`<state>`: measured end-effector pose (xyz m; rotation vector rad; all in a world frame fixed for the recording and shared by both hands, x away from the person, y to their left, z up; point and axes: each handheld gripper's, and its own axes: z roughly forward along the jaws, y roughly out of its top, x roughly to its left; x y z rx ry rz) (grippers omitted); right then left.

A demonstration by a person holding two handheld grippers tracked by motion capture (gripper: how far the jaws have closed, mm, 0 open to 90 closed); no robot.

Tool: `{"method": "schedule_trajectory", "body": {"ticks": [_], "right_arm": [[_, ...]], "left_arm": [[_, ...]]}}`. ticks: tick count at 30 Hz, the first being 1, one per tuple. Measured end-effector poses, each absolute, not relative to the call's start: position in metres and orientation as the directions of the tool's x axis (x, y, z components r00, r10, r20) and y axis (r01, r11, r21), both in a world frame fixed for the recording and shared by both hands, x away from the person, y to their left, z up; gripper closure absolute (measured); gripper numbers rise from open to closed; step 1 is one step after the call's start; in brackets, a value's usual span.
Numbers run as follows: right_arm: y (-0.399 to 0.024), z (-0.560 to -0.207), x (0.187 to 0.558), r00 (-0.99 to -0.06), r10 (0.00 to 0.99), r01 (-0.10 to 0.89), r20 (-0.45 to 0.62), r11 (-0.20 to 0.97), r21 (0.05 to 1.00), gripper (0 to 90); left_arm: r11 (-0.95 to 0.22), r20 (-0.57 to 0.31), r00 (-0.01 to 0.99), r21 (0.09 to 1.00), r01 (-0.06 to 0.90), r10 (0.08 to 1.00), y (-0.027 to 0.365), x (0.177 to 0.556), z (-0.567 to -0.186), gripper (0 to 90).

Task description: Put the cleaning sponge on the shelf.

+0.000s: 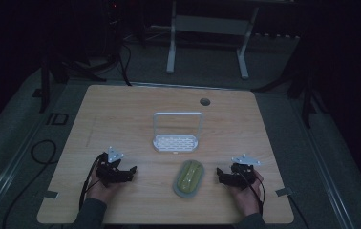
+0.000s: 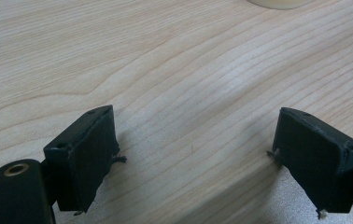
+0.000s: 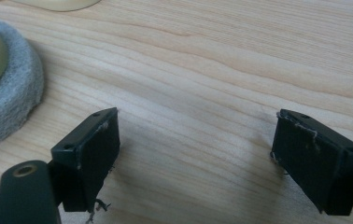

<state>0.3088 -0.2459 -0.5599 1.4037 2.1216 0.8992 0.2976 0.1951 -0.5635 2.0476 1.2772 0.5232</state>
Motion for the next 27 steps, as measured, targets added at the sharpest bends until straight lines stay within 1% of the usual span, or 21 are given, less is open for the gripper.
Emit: {"method": "schedule_trajectory", "body": {"ticks": [4,5,8,13,16,19,22,27], "right_arm": [[-0.246,-0.560,0.309,-0.389,0.921,0.635,-0.008,0.274,0.722,14.9],[-0.246,-0.560,0.309,-0.391,0.921,0.633,-0.009,0.276,0.723,16.3],[-0.244,-0.558,0.306,-0.409,0.912,0.620,-0.010,0.286,0.730,29.7],[-0.241,-0.553,0.301,-0.410,0.911,0.585,-0.053,0.307,0.750,43.0],[-0.242,-0.546,0.297,-0.415,0.909,0.568,-0.035,0.288,0.771,52.4],[-0.243,-0.542,0.294,-0.445,0.896,0.561,-0.003,0.281,0.779,59.4],[-0.241,-0.537,0.291,-0.474,0.880,0.554,0.025,0.276,0.785,69.8],[-0.234,-0.528,0.283,-0.499,0.866,0.526,0.017,0.287,0.800,85.7]], "left_arm": [[-0.305,-0.009,0.443,0.712,0.633,0.896,0.195,0.298,-0.564,13.8],[-0.306,-0.009,0.443,0.712,0.633,0.896,0.195,0.298,-0.564,13.8],[-0.306,-0.008,0.443,0.712,0.632,0.896,0.195,0.298,-0.564,13.8],[-0.306,-0.008,0.443,0.711,0.633,0.896,0.195,0.298,-0.563,13.8],[-0.306,-0.009,0.443,0.712,0.632,0.896,0.195,0.298,-0.564,13.8],[-0.305,-0.009,0.443,0.712,0.633,0.896,0.195,0.298,-0.564,13.8],[-0.306,-0.009,0.443,0.711,0.633,0.896,0.195,0.298,-0.563,13.8],[-0.306,-0.009,0.443,0.711,0.633,0.896,0.195,0.298,-0.563,13.7]]}}
